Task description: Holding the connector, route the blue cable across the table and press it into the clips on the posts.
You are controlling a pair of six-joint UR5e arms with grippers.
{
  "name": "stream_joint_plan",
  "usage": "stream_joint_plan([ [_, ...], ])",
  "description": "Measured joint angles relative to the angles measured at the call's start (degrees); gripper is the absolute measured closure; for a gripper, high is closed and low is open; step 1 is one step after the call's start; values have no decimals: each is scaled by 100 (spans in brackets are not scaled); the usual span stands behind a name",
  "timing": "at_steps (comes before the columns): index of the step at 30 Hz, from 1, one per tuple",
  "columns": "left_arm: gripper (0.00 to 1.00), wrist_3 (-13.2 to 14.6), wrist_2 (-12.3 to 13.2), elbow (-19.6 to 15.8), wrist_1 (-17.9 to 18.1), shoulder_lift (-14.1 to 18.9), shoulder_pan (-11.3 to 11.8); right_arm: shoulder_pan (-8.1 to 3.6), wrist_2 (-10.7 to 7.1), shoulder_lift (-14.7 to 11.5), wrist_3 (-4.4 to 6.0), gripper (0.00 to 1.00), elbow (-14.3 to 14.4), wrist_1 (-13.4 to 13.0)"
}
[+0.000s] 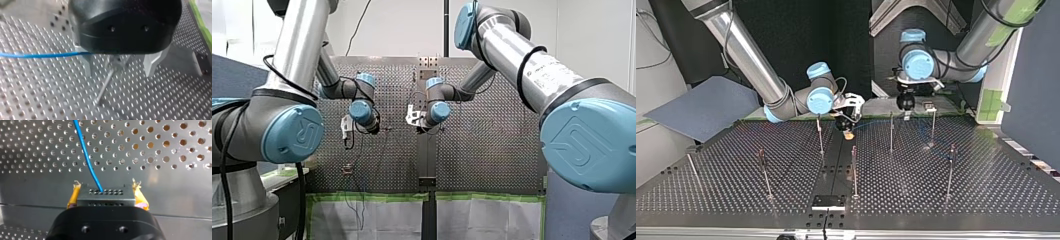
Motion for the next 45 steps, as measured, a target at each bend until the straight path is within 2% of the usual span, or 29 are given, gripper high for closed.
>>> stream_joint_plan([
  [5,0,-65,-58,-206,42,235,-211,-5,0,-32,0,100,0,30],
  [9,0,-145,-218,-264,127,407,-411,-19,3,-108,4,100,9,74],
  [13,0,-228,-380,-271,170,443,-595,-43,25,-232,18,100,69,94],
  [17,0,-251,-430,-263,214,397,-784,-54,56,-277,24,100,147,102],
  [24,0,-253,-372,-70,401,120,-1110,-69,104,-365,31,100,275,105],
  [30,0,-398,-390,131,575,-144,-1350,-103,153,-561,41,100,391,105],
  [34,0,-524,-414,316,556,-344,-1364,-112,157,-597,55,100,423,110],
  [38,0,-540,-458,535,465,-565,-1355,-119,164,-602,58,100,458,113],
  [45,0,-578,-671,903,629,-948,-1301,-128,162,-605,36,100,481,119],
])
